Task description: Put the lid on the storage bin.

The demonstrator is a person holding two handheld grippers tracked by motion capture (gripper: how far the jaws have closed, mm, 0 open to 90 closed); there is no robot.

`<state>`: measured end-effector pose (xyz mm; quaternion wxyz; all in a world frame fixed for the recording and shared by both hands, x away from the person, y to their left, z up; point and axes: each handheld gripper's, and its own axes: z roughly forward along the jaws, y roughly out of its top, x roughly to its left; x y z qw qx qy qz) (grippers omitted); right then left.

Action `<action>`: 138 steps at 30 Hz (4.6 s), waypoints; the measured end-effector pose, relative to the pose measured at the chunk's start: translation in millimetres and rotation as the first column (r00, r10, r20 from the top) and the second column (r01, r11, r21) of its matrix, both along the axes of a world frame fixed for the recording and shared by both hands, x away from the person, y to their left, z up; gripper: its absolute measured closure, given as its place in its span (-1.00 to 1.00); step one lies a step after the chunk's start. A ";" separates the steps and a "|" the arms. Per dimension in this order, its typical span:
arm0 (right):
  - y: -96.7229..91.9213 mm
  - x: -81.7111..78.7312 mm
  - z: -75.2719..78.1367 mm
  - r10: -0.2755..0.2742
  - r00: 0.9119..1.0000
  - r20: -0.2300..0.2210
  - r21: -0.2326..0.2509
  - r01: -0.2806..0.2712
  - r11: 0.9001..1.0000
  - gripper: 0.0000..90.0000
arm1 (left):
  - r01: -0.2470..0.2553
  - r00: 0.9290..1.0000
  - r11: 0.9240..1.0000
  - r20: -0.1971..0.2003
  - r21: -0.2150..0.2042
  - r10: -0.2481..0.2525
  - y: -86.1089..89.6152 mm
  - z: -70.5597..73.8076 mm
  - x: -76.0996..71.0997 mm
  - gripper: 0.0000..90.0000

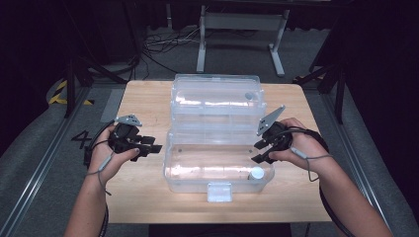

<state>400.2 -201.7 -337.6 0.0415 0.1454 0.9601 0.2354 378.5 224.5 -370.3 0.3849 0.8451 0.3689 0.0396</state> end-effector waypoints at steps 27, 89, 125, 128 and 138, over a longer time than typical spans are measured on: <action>1.1 50.3 36.0 -0.137 0.983 0.120 0.231 0.107 0.967 0.25 | 0.042 0.999 0.999 -0.007 -0.008 -0.042 -4.4 -2.5 -20.5 0.23; 47.7 83.3 28.1 -0.031 0.991 0.130 0.247 -0.002 0.969 0.82 | 0.287 0.955 0.956 -0.063 -0.060 -0.290 -38.0 -10.9 -38.3 0.27; 44.4 56.7 34.6 0.011 0.992 0.128 0.278 -0.046 0.960 0.88 | 0.375 0.923 0.927 -0.094 -0.009 -0.374 -50.8 -25.6 -41.3 0.88; 43.8 51.4 35.3 0.018 0.992 0.128 0.278 -0.053 0.959 0.88 | 0.376 0.922 0.926 -0.094 -0.009 -0.376 -51.0 -25.7 -41.0 0.89; 42.4 40.8 35.8 0.035 0.990 0.135 0.277 -0.072 0.958 0.89 | 0.377 0.921 0.926 -0.098 -0.010 -0.376 -50.9 -25.6 -40.7 0.89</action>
